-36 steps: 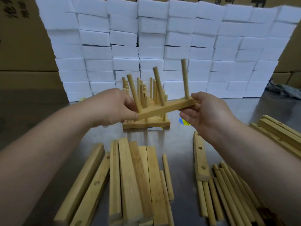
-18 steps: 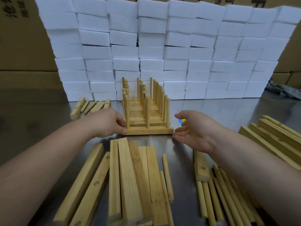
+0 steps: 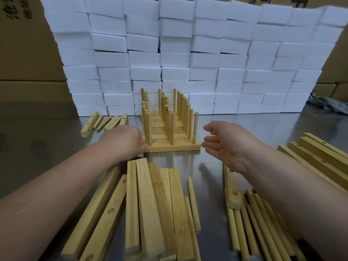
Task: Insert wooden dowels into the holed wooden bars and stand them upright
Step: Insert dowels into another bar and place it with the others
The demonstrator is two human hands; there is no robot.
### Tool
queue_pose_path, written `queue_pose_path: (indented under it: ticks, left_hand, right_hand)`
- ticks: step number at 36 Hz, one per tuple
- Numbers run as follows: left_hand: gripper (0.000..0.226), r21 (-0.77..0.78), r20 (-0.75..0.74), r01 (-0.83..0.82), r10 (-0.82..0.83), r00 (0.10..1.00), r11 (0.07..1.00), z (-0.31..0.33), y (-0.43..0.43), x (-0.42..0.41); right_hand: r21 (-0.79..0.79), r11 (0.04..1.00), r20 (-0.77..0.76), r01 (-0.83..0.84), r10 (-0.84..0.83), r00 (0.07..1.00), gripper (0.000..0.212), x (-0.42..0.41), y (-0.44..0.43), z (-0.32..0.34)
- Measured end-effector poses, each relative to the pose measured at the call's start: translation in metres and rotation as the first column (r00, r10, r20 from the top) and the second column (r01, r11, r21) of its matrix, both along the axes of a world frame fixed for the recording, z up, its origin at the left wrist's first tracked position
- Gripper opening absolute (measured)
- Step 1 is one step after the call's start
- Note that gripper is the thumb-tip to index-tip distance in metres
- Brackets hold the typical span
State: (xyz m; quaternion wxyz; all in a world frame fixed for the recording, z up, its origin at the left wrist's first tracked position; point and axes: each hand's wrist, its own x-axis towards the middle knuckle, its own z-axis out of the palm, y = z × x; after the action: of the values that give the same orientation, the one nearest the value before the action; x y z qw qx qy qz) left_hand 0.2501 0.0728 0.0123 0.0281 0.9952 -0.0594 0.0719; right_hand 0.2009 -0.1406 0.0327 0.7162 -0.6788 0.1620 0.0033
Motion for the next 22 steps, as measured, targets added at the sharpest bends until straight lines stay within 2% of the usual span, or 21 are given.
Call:
queue_pose_path:
  ticks: [3, 7, 9, 11, 13, 15, 16, 18, 22]
  left_hand:
    - [0.037, 0.023, -0.002, 0.030, -0.030, 1.000, 0.999, 0.009, -0.003, -0.003]
    - [0.031, -0.089, 0.001, 0.119, -0.119, 0.993, 0.989, 0.033, -0.006, -0.014]
    - [0.022, -0.144, -0.101, 0.201, -0.216, 0.971, 0.969, 0.045, -0.008, -0.024]
    - [0.013, -0.162, -0.224, 0.287, -0.318, 0.921, 0.944, 0.055, -0.013, -0.038]
    - [0.008, -0.130, -0.292, 0.357, -0.380, 0.878, 0.925, 0.060, -0.020, -0.052]
    - [0.023, -0.076, -0.320, 0.421, -0.422, 0.848, 0.904, 0.061, -0.032, -0.065]
    - [0.029, -0.052, -0.324, 0.456, -0.447, 0.834, 0.888, 0.060, -0.039, -0.071]
    - [0.035, -0.035, -0.336, 0.540, -0.519, 0.786, 0.841, 0.055, -0.056, -0.084]
    - [0.036, -0.100, -0.367, 0.681, -0.663, 0.652, 0.725, 0.048, -0.079, -0.108]
  right_hand:
    - [-0.034, 0.999, 0.039, -0.019, 0.021, 0.999, 0.024, -0.002, -0.002, 0.004]
    - [-0.117, 0.993, 0.101, -0.034, 0.046, 0.994, 0.007, -0.005, -0.002, 0.012]
    - [-0.224, 0.974, 0.133, -0.044, 0.075, 0.988, 0.009, -0.005, -0.003, 0.016]
    - [-0.414, 0.907, 0.134, -0.081, 0.148, 0.980, 0.011, -0.007, -0.004, 0.020]
    - [-0.677, 0.730, 0.123, -0.096, 0.240, 0.963, 0.017, -0.009, -0.006, 0.023]
    - [-0.868, 0.492, 0.086, -0.067, 0.283, 0.955, 0.022, -0.012, -0.010, 0.025]
    - [-0.917, 0.395, 0.059, -0.061, 0.284, 0.957, 0.024, -0.012, -0.012, 0.025]
    - [-0.961, 0.262, -0.014, -0.089, 0.276, 0.961, 0.024, -0.011, -0.017, 0.024]
    - [-0.986, 0.011, -0.157, -0.164, 0.227, 0.961, 0.025, -0.004, -0.020, 0.012]
